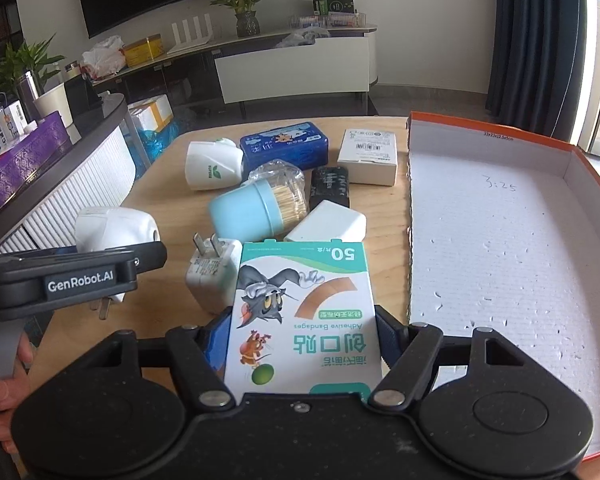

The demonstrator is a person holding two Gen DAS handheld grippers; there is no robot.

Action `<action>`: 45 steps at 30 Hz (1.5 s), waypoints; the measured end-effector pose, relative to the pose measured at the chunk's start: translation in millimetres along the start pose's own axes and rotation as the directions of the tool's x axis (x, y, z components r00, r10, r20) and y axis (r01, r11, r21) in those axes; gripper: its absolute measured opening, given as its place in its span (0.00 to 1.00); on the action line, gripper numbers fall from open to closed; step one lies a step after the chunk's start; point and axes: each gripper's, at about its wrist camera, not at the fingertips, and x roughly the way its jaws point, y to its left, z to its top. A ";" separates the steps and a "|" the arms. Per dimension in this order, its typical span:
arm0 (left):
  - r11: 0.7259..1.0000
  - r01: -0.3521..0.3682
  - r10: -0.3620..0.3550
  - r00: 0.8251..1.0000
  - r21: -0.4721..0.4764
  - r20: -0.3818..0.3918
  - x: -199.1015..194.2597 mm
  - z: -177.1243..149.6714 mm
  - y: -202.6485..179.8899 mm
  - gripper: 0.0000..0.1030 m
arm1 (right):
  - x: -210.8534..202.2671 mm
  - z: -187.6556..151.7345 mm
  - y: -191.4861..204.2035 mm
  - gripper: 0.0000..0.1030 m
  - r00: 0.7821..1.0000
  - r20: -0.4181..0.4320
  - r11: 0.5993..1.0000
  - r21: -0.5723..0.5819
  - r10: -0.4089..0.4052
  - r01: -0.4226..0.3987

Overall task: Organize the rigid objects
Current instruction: 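Close the left tool on the white heater while the right tool grasps the bandage box, then carry both items to the white tray while the right tool lowers the box in and opens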

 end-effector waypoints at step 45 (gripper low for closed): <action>0.975 0.197 -0.198 0.980 0.104 -0.001 -11.1 34.3 -137.3 0.63 | -82.9 44.8 -135.3 0.82 0.975 0.156 0.979 0.154 -0.157 0.133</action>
